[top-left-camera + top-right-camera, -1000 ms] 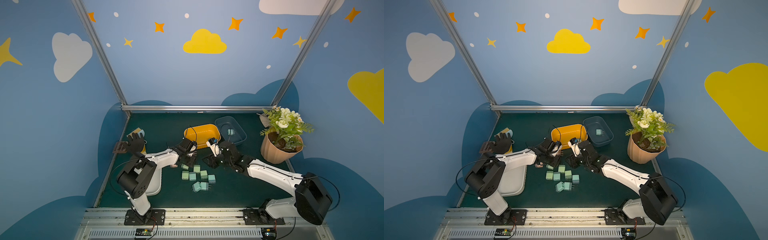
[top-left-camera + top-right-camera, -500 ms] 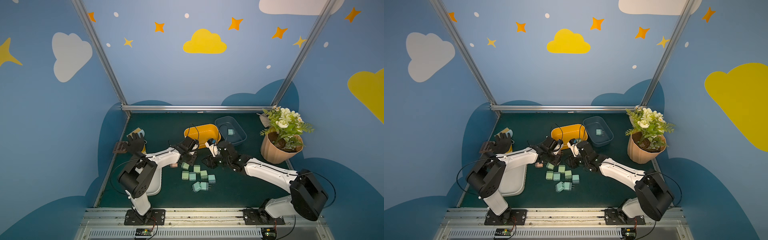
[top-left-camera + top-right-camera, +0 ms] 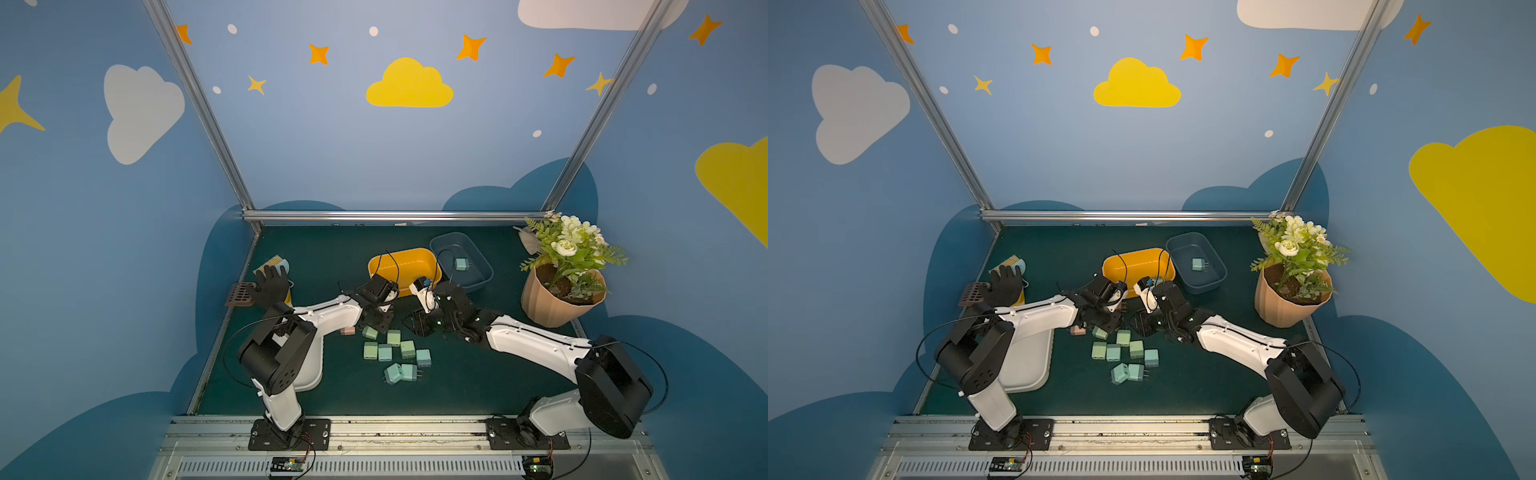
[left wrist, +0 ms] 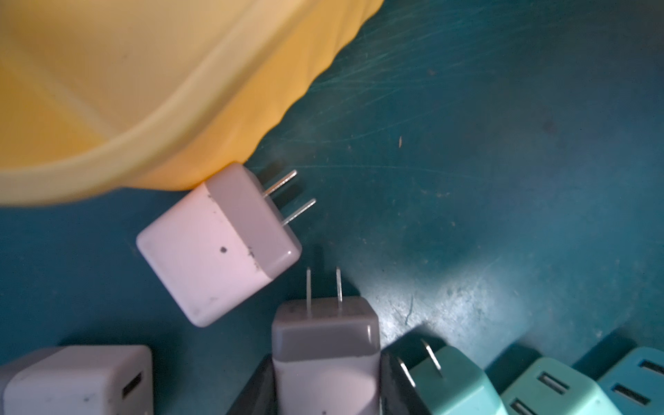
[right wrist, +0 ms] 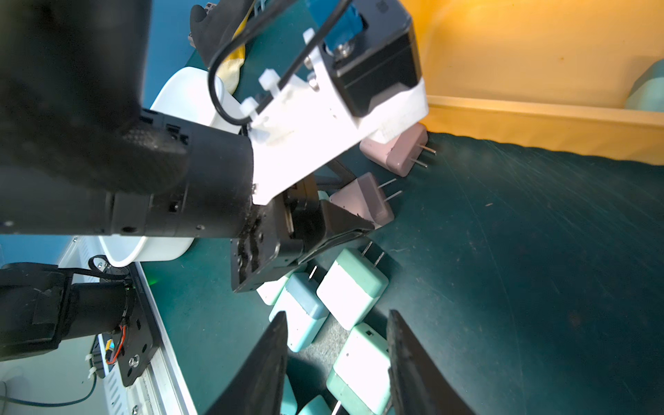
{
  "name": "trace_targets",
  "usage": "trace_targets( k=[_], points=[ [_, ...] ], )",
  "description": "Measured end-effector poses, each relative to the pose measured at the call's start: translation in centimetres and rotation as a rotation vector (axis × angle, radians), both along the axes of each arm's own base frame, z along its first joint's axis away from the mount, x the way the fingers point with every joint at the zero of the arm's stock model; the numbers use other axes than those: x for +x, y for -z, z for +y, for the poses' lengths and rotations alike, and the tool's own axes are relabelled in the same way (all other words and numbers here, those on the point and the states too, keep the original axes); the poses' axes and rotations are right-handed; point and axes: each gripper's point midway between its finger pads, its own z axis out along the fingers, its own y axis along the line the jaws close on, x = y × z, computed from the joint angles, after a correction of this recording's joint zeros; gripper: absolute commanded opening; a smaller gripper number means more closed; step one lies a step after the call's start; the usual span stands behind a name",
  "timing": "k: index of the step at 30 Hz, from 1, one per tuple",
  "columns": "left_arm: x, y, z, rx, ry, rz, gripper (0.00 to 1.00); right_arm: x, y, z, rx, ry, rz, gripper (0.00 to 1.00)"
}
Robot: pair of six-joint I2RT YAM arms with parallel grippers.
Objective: Place the plugs by color into the storage box
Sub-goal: Pick up the plug from the center of the board.
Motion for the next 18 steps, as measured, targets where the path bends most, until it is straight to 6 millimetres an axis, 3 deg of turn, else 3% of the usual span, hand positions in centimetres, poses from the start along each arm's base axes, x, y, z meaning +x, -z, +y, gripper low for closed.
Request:
trace_targets(
  k=[11, 18],
  points=[
    [-0.2, -0.2, -0.1, -0.003, 0.010, -0.001, 0.39, 0.2, -0.1, 0.0, -0.005, 0.016, -0.007, 0.45],
    [-0.6, -2.1, -0.4, -0.040, 0.033, -0.033, 0.35, 0.2, -0.1, 0.0, 0.003, 0.033, 0.015, 0.45]
  ],
)
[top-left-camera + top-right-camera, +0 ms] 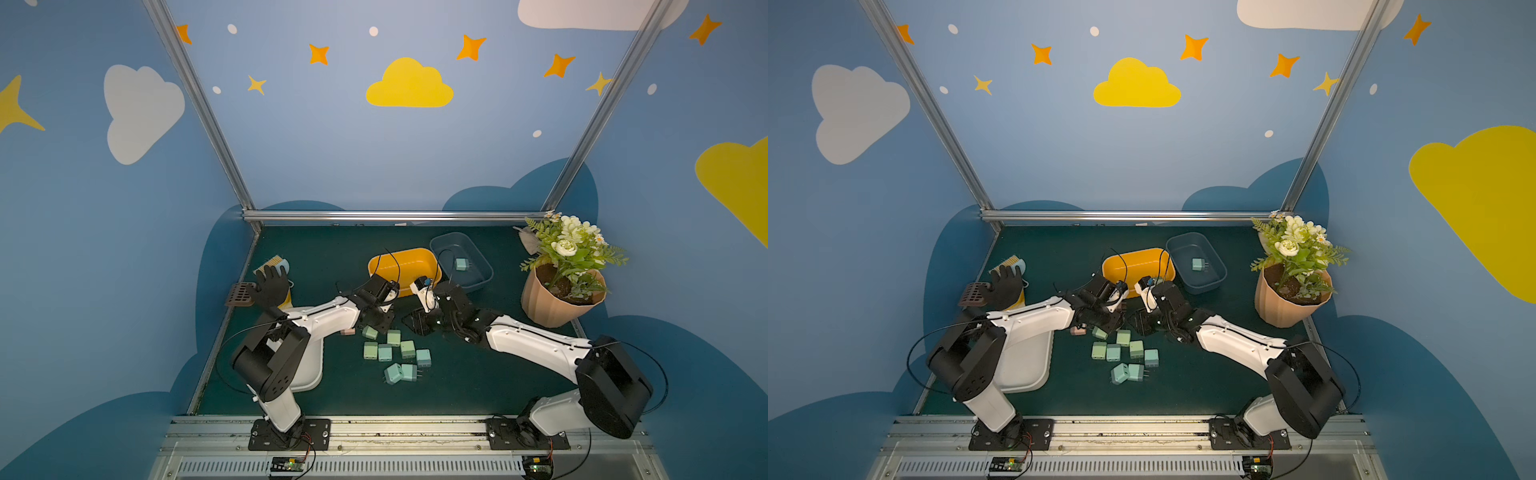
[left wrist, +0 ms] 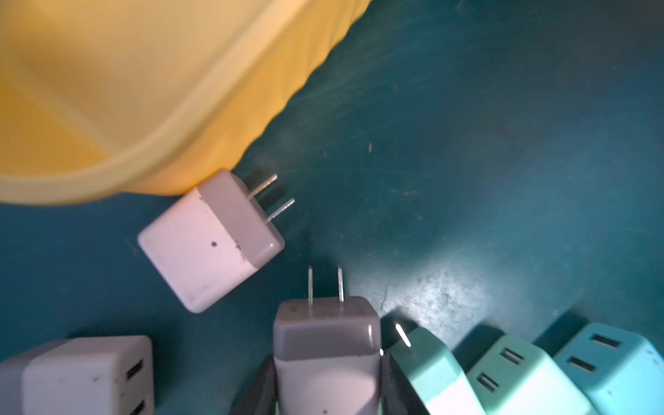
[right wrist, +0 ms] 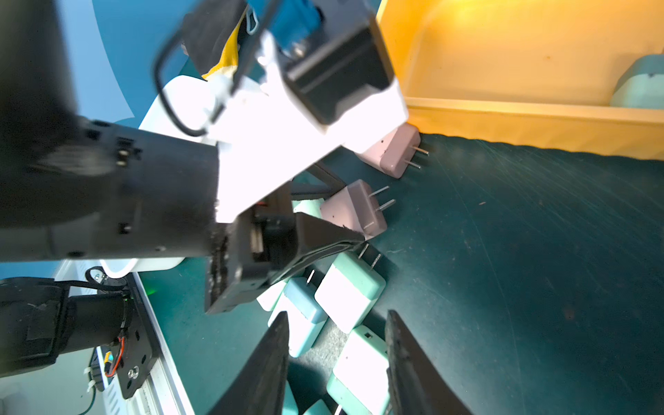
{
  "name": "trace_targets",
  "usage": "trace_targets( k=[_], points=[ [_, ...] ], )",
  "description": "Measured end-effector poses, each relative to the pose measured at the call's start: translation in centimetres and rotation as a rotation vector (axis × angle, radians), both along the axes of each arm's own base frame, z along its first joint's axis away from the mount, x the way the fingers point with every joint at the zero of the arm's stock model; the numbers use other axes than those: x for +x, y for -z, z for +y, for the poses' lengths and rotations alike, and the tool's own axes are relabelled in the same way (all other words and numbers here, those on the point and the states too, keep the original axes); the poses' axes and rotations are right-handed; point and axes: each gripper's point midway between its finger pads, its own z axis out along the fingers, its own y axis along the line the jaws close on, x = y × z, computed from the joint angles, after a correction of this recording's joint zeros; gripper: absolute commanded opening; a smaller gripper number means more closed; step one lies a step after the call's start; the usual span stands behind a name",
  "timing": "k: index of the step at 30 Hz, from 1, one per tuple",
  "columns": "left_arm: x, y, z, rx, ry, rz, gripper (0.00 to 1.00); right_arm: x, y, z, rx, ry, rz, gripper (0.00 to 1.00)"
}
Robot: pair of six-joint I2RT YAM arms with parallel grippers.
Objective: Place the plugs by color into the storage box
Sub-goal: Pick up the plug from the center of the board, then place the plug in the storage box.
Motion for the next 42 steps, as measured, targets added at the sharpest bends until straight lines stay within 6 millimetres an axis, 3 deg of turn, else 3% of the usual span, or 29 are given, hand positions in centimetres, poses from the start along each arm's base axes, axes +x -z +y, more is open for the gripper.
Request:
trace_targets(
  k=[9, 17, 22, 26, 32, 42],
  points=[
    [0.0, -3.1, 0.0, -0.041, 0.009, -0.058, 0.33, -0.2, -0.9, 0.8, 0.049, -0.030, -0.007, 0.45],
    [-0.2, -6.3, 0.4, -0.084, -0.008, -0.117, 0.22, -0.4, -4.3, 2.1, 0.166, -0.100, -0.098, 0.45],
    [-0.3, -5.9, 1.0, -0.097, -0.037, -0.101, 0.03, -1.2, -5.9, 2.4, 0.224, -0.146, -0.149, 0.45],
    [-0.1, -5.5, 1.6, -0.101, -0.073, -0.097, 0.03, -2.0, -6.0, 2.0, 0.244, -0.163, -0.170, 0.45],
    [-1.6, -4.0, 3.0, -0.096, -0.145, -0.053, 0.03, -2.9, -5.5, 1.7, 0.218, -0.187, -0.169, 0.44],
    [-2.7, -7.5, 4.6, -0.145, -0.225, -0.105, 0.03, -4.5, -5.4, 2.5, 0.203, -0.275, -0.174, 0.42]
  ],
)
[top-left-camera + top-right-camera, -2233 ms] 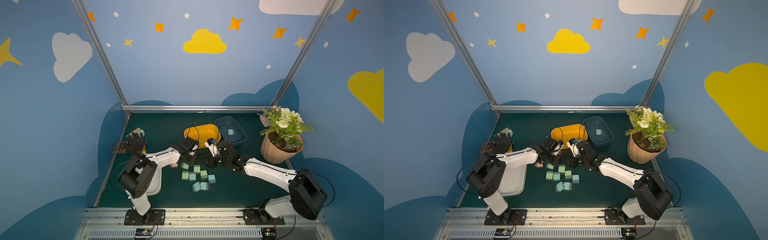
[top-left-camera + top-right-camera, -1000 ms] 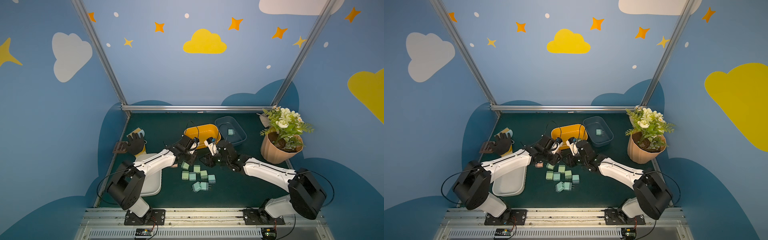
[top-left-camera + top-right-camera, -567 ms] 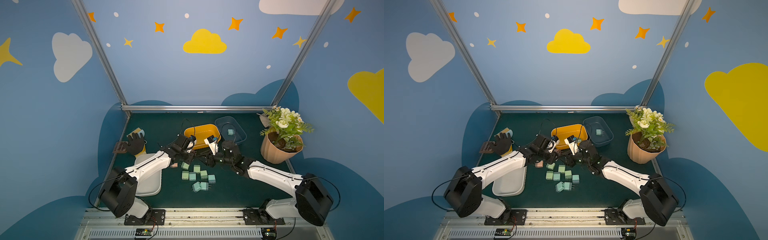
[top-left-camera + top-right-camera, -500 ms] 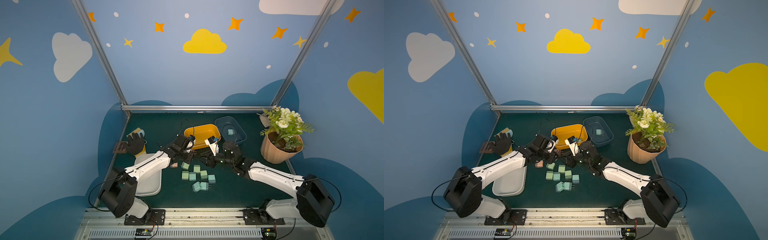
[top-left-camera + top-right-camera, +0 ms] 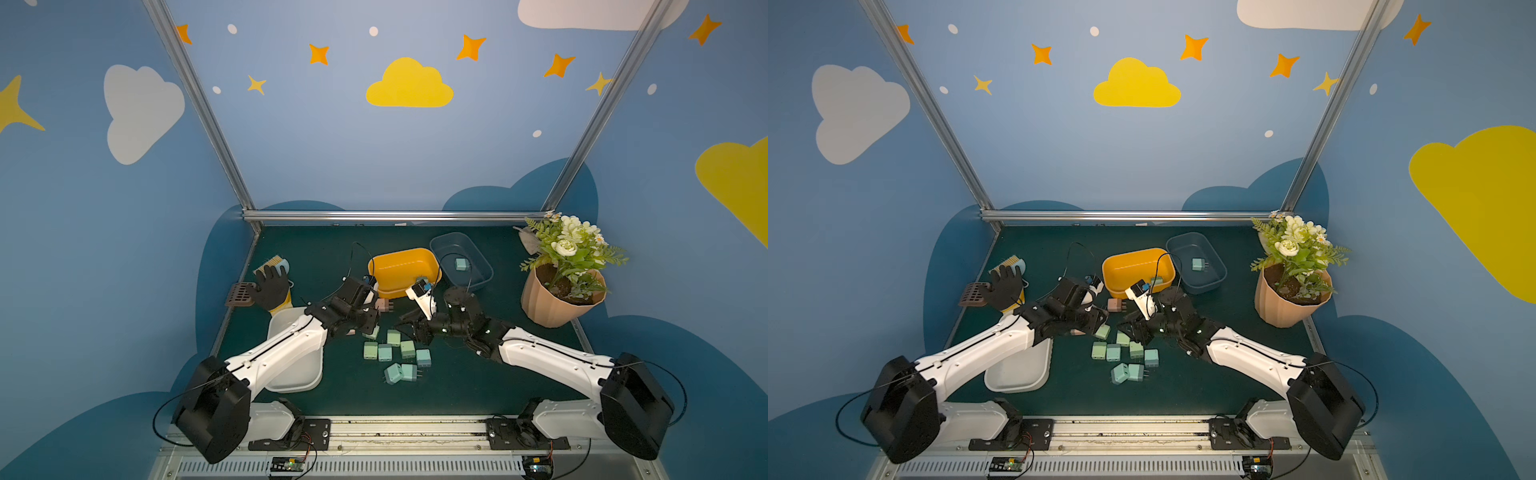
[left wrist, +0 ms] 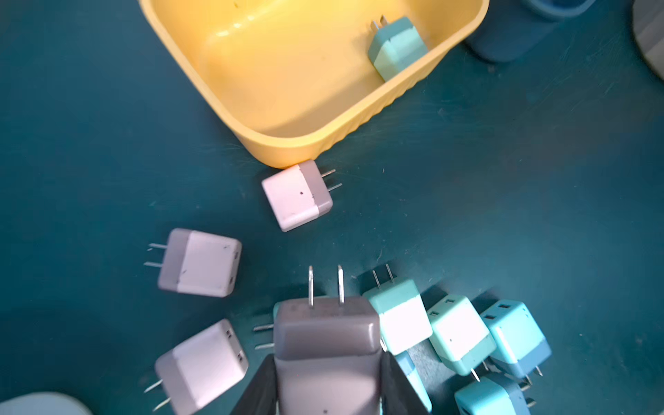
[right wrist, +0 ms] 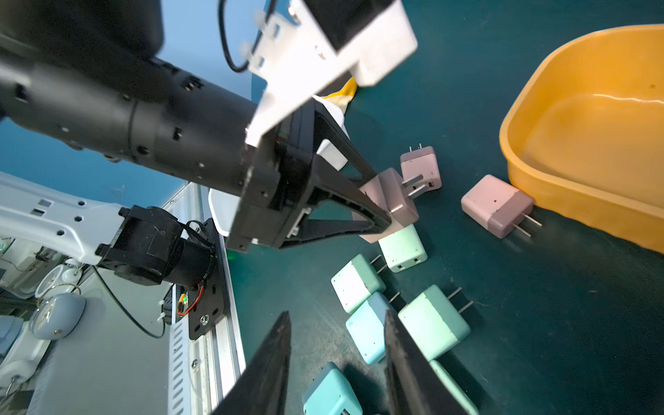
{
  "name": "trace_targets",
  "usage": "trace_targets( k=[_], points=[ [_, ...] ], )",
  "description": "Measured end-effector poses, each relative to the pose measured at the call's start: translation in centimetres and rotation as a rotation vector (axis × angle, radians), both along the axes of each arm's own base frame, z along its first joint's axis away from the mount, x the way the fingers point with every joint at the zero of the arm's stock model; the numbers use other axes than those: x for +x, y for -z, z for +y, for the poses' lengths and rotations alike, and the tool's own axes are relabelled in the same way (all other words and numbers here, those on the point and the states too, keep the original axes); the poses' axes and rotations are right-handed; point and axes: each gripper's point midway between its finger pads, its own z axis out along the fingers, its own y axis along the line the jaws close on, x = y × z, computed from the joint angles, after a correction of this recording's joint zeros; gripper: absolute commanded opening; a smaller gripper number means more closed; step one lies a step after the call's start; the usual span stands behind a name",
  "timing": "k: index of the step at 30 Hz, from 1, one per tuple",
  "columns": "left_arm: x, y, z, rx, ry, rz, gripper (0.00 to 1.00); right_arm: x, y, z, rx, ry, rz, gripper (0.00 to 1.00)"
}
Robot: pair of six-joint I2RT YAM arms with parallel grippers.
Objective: Place the plugs by color into the storage box
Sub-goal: Place the plug in the storage box.
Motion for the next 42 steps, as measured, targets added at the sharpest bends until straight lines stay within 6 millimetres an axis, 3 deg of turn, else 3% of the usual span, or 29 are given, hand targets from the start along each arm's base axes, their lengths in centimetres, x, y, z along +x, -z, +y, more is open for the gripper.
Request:
trace_targets(
  k=[4, 14, 22, 30, 37, 42],
  points=[
    [-1.0, -1.2, 1.4, -0.038, -0.065, -0.035, 0.03, -0.5, 0.2, 0.8, 0.003, -0.029, -0.009, 0.41],
    [-3.0, -1.5, 6.5, -0.035, -0.317, 0.002, 0.03, -3.3, 0.6, 3.0, -0.017, -0.141, -0.059, 0.39],
    [-4.9, 0.8, 8.3, -0.049, -0.437, 0.085, 0.03, -5.8, -0.5, 6.1, -0.049, -0.288, -0.169, 0.39],
    [-5.1, 1.0, 10.7, -0.071, -0.556, 0.102, 0.03, -6.3, -0.1, 7.1, -0.050, -0.327, -0.155, 0.40],
    [-5.2, 2.6, 13.7, -0.089, -0.695, 0.132, 0.03, -6.8, -0.2, 7.7, -0.072, -0.353, -0.207, 0.42],
    [-4.7, 2.0, 15.7, -0.108, -0.779, 0.101, 0.03, -6.7, 0.0, 8.0, -0.075, -0.358, -0.242, 0.42]
  ],
)
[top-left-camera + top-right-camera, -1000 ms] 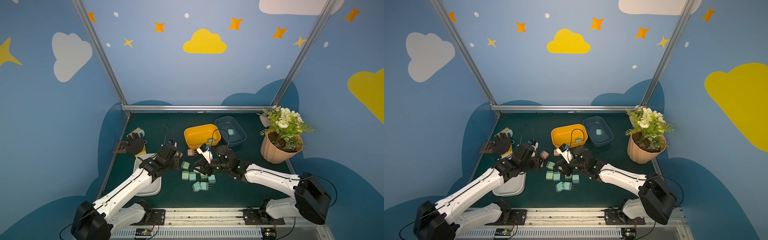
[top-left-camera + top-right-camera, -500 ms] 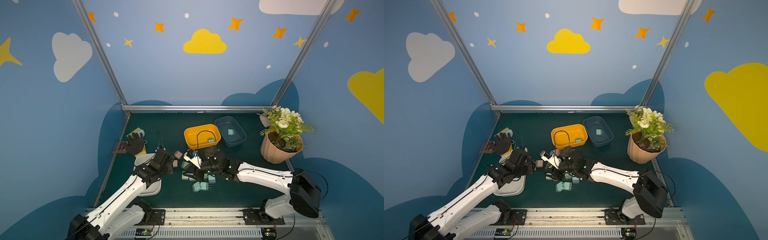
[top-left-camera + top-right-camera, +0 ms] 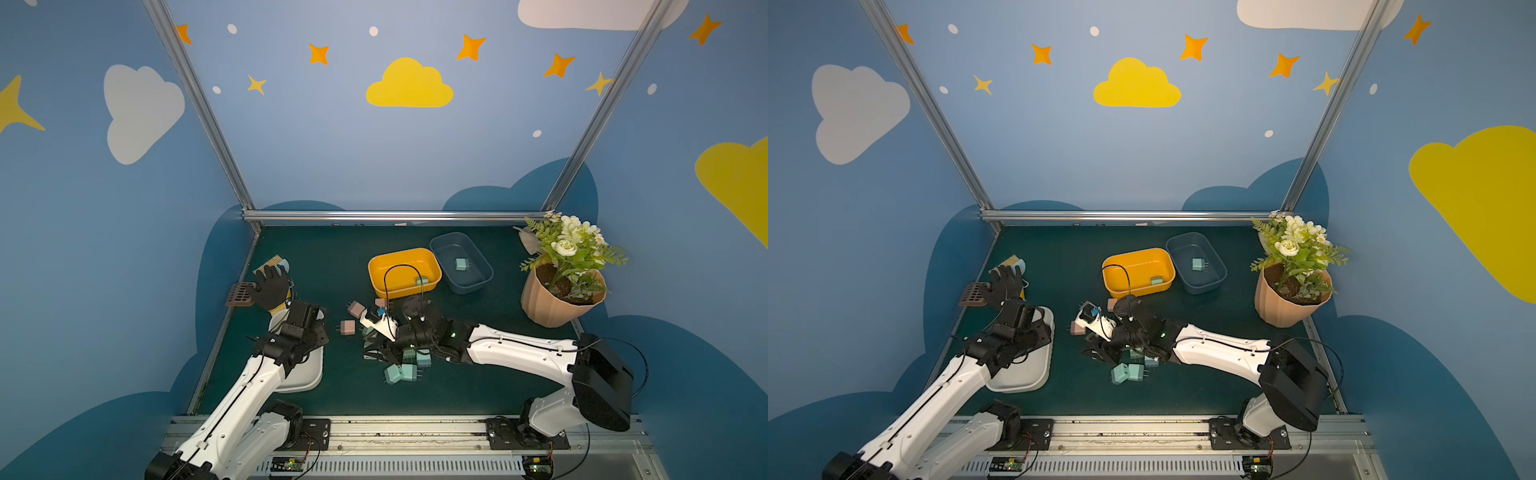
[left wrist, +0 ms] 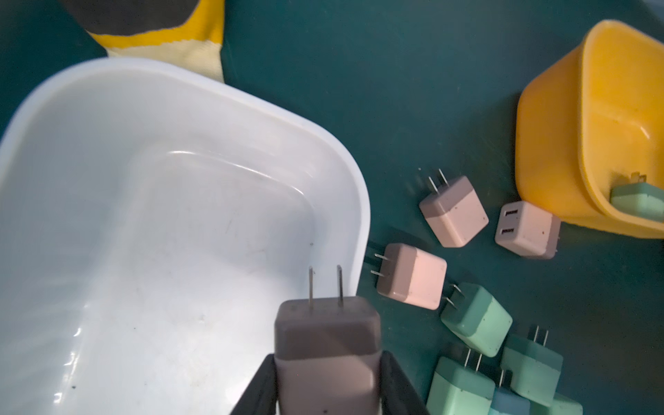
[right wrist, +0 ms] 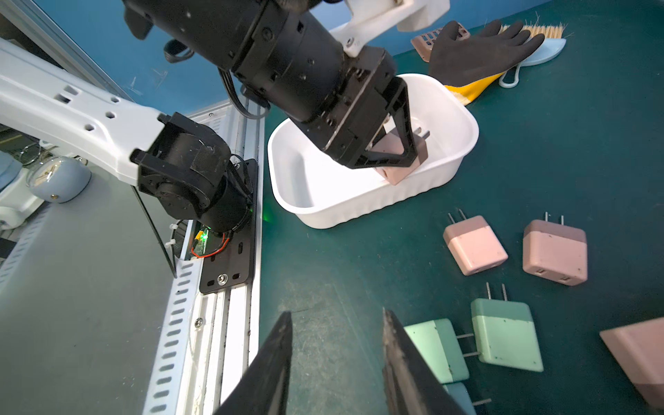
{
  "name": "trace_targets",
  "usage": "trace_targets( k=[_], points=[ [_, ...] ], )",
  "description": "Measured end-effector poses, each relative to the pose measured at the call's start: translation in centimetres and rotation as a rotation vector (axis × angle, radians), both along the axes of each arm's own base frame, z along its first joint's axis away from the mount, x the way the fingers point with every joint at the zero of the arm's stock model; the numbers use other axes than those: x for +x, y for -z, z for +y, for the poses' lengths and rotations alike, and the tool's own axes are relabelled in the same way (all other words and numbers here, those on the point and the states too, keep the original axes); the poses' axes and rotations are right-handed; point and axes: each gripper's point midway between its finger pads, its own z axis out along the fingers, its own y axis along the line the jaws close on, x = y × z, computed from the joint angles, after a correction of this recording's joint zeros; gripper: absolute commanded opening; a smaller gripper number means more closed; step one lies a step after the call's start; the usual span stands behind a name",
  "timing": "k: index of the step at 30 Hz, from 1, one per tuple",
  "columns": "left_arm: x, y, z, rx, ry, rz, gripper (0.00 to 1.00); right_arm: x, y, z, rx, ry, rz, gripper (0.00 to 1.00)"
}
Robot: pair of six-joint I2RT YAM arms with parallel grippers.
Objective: Place the plugs by color into the storage box
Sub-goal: Place the plug in the storage box.
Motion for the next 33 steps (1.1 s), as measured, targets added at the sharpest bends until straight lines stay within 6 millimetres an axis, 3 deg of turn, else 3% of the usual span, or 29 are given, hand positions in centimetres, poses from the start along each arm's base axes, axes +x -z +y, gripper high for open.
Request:
trace_targets(
  k=[5, 14, 20, 22, 28, 33],
  points=[
    [0.5, -0.3, 1.8, -0.014, -0.076, -0.033, 0.03, 0.2, 0.5, 0.3, -0.014, -0.005, -0.003, 0.43],
    [-0.9, 4.4, 4.0, -0.065, -0.178, 0.054, 0.03, 0.4, 0.1, 0.7, -0.012, 0.006, -0.003, 0.45],
    [-0.7, 5.8, 4.0, -0.115, -0.192, 0.087, 0.06, 2.3, -0.6, 0.6, 0.022, 0.094, 0.063, 0.43],
    [-0.4, 5.6, 4.0, -0.123, -0.191, 0.075, 0.13, 3.0, -0.7, 0.6, 0.036, 0.116, 0.087, 0.43],
    [-0.4, 5.8, 4.1, -0.130, -0.193, 0.056, 0.57, 4.4, -0.5, 0.4, 0.054, 0.164, 0.180, 0.43],
    [-0.2, 5.5, 4.1, -0.136, -0.191, 0.034, 0.71, 4.6, 0.0, 0.8, 0.061, 0.167, 0.219, 0.42]
  ],
)
